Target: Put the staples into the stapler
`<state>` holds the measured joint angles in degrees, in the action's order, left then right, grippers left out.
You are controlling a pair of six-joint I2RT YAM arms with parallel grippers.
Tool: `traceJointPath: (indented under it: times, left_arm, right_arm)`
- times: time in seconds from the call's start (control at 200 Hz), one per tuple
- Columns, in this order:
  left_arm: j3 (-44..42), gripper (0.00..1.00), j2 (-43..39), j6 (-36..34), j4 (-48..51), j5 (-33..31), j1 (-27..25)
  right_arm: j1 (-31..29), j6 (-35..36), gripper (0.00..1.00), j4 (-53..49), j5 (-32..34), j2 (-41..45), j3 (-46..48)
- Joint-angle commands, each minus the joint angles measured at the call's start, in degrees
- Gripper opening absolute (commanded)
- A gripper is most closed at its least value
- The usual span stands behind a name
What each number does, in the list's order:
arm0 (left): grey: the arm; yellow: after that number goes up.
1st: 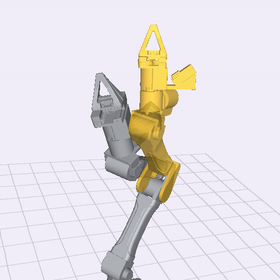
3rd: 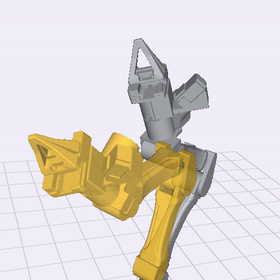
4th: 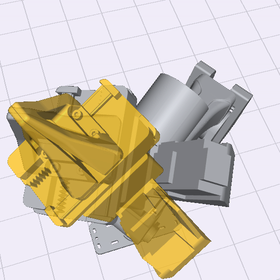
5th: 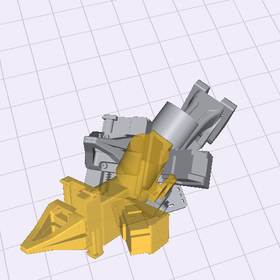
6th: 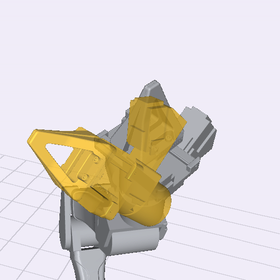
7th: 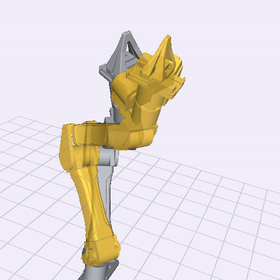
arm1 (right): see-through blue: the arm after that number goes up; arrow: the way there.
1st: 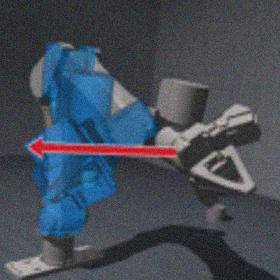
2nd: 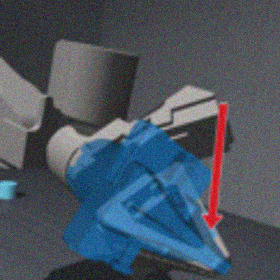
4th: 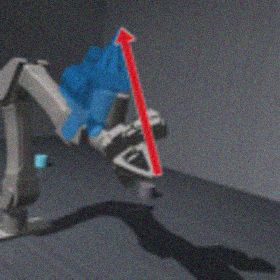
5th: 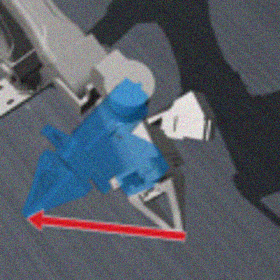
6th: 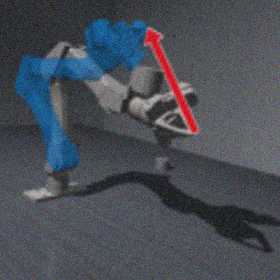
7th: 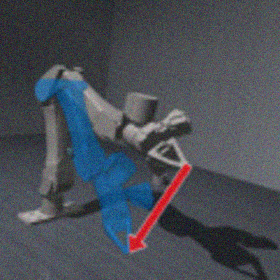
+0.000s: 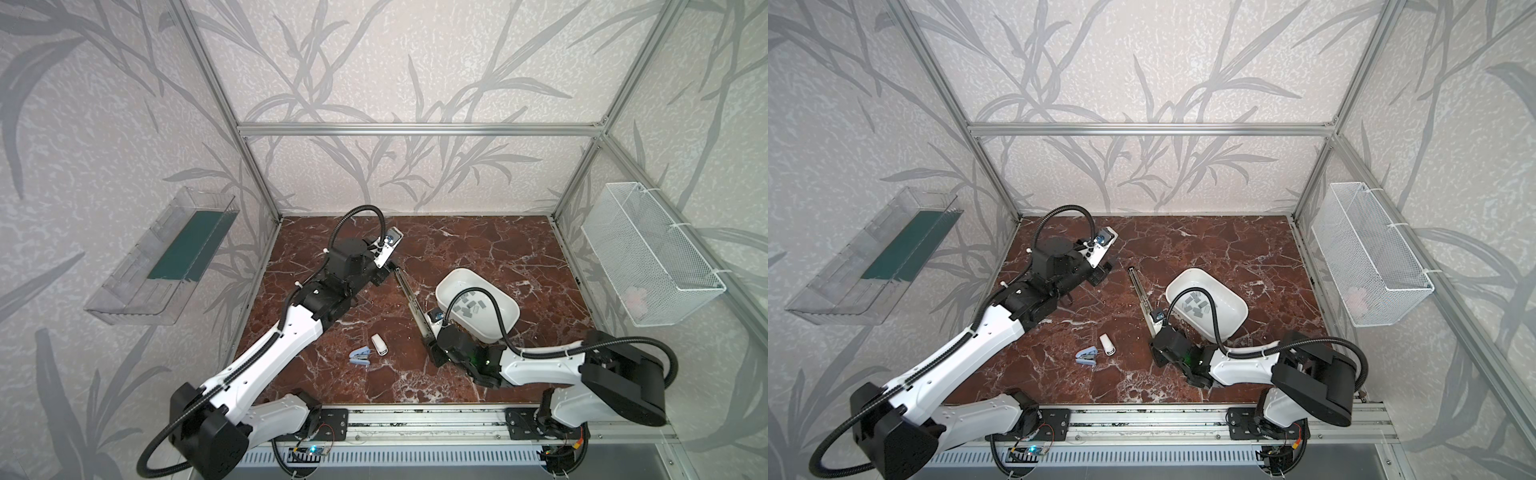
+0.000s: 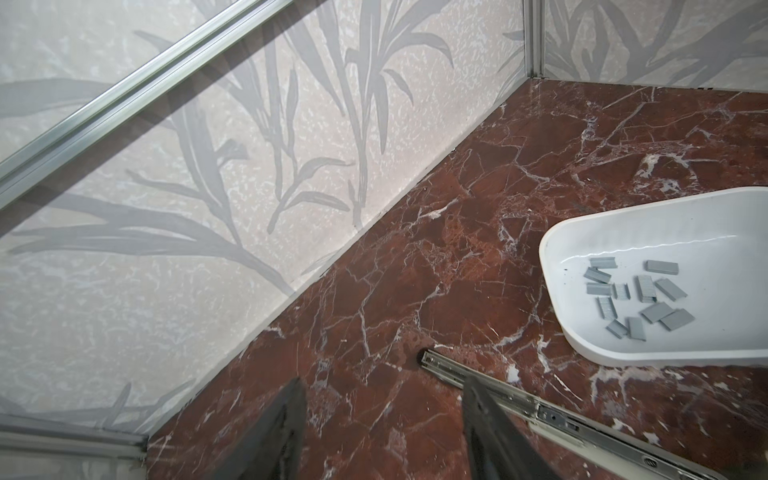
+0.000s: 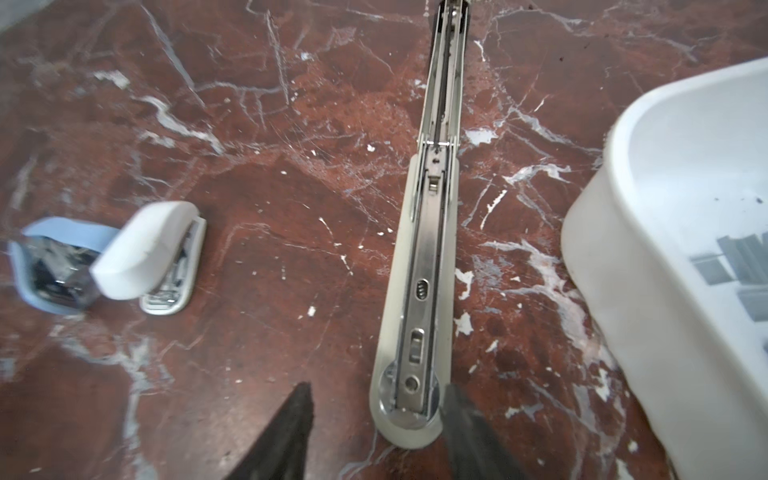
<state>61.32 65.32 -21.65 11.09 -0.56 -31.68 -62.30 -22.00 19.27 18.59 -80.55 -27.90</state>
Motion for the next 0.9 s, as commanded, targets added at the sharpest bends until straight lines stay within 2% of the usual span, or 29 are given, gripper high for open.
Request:
traceJointPath:
  times: [0.0,0.08,0.175,0.3,0.385,0.47,0.58,0.68,0.895]
  left_arm:
    - [7.13,0.63,-2.55,3.34,15.17,-0.28,0.66]
    - [9.85,0.67,-3.71,6.05,22.54,-3.59,2.08]
    - [6.72,0.73,-7.42,11.01,23.48,-3.81,5.26]
    - [-0.05,0.78,-11.97,18.22,20.96,-2.75,7.83]
    - [-1.53,0.82,-12.41,23.29,21.72,-2.64,8.20]
    - [1.72,0.84,-10.44,27.82,27.18,-0.11,8.57]
    - [4.11,0.84,-8.76,27.11,33.67,0.83,8.70]
    - [0.16,0.88,-12.18,26.92,32.20,-1.19,8.87]
    - [-3.48,0.91,-17.01,26.60,31.49,0.41,10.70]
  right_arm:
    - [-0.26,4.08,0.66,-5.03,-2.03,8.37,-0.58]
    - [-0.54,4.46,0.71,-3.22,-5.58,13.85,2.49]
    - [-3.69,3.78,0.71,3.32,-12.39,16.35,5.39]
    - [-15.78,10.75,0.71,7.74,-13.40,10.31,1.92]
    - [-19.65,16.13,0.70,9.74,-16.47,3.75,-1.22]
    - [-19.75,18.52,0.69,10.73,-18.05,-2.45,-3.80]
    - [-19.78,21.78,0.63,11.62,-18.11,-9.41,-7.30]
    - [-19.13,23.42,0.56,12.06,-15.85,-15.50,-11.23]
    - [-14.83,23.50,0.55,13.42,-18.63,-24.93,-17.42]
